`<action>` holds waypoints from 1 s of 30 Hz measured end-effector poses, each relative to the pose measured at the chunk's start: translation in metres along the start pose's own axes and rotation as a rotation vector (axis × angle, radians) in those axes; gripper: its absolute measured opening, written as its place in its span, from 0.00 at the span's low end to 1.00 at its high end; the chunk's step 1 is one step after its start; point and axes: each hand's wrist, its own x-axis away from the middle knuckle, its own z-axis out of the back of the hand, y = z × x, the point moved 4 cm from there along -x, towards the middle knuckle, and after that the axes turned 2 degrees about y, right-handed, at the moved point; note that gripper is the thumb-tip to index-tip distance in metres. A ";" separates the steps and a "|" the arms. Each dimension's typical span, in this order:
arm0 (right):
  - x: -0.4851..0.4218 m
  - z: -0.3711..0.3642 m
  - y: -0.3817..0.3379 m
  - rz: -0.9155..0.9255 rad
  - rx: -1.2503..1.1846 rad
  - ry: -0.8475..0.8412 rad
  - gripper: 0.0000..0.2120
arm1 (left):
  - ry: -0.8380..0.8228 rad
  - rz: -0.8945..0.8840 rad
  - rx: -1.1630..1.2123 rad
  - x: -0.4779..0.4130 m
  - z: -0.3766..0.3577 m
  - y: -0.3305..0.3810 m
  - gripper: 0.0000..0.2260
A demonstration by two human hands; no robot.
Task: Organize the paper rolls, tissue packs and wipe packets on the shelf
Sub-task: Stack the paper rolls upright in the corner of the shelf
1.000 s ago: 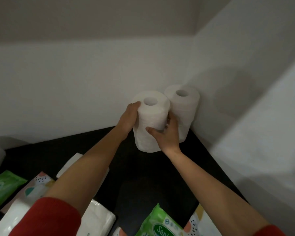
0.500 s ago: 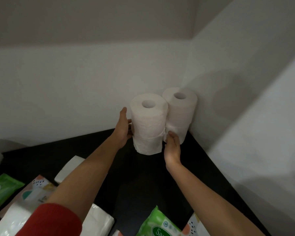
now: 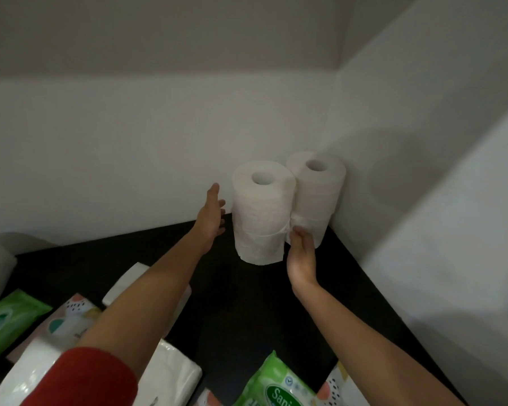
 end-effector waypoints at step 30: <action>0.243 -0.210 -0.022 0.301 0.198 -0.487 0.02 | 0.434 -0.396 -0.742 0.201 0.302 -0.005 0.19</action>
